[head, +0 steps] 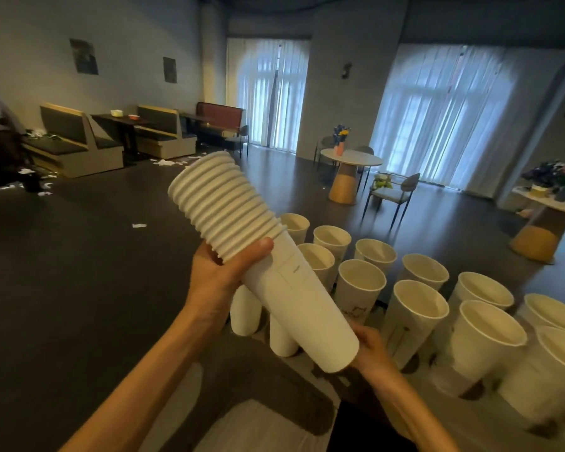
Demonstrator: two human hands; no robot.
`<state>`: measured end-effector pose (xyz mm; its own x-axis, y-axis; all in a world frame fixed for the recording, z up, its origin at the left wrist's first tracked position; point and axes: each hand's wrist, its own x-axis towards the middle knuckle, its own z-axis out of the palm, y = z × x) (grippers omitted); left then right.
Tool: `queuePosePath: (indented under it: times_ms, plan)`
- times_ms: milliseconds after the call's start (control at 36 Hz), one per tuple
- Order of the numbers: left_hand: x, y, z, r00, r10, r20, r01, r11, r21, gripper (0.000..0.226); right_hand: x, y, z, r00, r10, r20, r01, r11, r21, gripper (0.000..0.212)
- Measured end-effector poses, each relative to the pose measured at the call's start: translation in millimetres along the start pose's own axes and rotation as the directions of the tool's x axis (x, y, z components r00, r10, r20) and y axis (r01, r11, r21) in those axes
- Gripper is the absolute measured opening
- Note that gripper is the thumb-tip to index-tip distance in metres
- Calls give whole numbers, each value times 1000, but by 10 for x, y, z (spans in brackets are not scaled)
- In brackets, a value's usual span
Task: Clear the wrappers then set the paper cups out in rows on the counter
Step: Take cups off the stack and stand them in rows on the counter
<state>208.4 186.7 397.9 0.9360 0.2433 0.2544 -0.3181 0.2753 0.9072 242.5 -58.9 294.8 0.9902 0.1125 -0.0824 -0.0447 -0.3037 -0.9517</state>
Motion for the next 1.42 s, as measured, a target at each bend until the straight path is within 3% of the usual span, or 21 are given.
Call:
queuePosePath:
  times_ms: [83, 139, 250, 333, 472, 583, 639, 750, 889, 1028, 1194, 1250, 1306, 1361, 1417]
  plan:
    - [-81, -138, 294, 989, -60, 137, 54, 998, 43, 91, -131, -191, -191, 985, 51, 165, -116, 903, 413, 42]
    - [-115, -233, 465, 977, -87, 195, 70, 993, 90, 81, -233, -257, -307, 958, -6, 286, -147, 847, 510, 54]
    - [-138, -348, 671, 966, -114, 234, 86, 988, 126, 84, -271, -218, -409, 902, -61, 426, -101, 933, 346, 100]
    - [-158, -373, 750, 973, -89, 212, 52, 984, 172, 80, -268, -200, -455, 912, -23, 410, -81, 968, 235, 102]
    - [-195, -367, 816, 986, -26, 167, -17, 968, 252, 86, -306, -164, -429, 979, -32, 203, 26, 999, 33, 105]
    - [-232, -328, 824, 996, 36, 83, -56, 966, 253, 79, -351, -178, -281, 992, -101, 76, 105, 993, -54, 71]
    - [-237, -285, 807, 996, 68, 52, -79, 964, 253, 82, -354, -141, -225, 991, -126, 39, 131, 981, -145, 74]
    - [-219, -138, 761, 989, 147, 32, -150, 954, 260, 96, -308, 38, -103, 999, -40, -18, 34, 970, -241, 91]
    - [-198, 92, 741, 981, 192, 24, -192, 954, 228, 96, -278, 121, 46, 992, 3, -126, -23, 988, -152, 91]
    - [-177, 195, 732, 982, 191, -9, -187, 972, 143, 97, -282, 119, 76, 991, 39, -127, -57, 988, -141, 93]
    - [-236, 290, 878, 977, 209, -33, -208, 977, 40, 105, -345, 270, -133, 996, 93, 12, -91, 989, -118, 98]
    - [-253, 318, 940, 986, 167, 5, -167, 986, 18, 99, -397, 336, -267, 994, 106, 19, -102, 985, -140, 74]
    - [-286, 326, 1012, 991, 109, 77, -110, 994, 13, 82, -474, 361, -423, 996, 39, -78, -51, 986, -157, 28]
    - [-366, 308, 1132, 986, 56, 158, -57, 998, 4, 67, -568, 298, -604, 987, -17, -161, 1, 995, -95, 21]
    - [-463, 247, 1285, 975, -8, 222, 9, 1000, -4, 66, -683, 126, -756, 991, 8, -130, 9, 991, 130, 19]
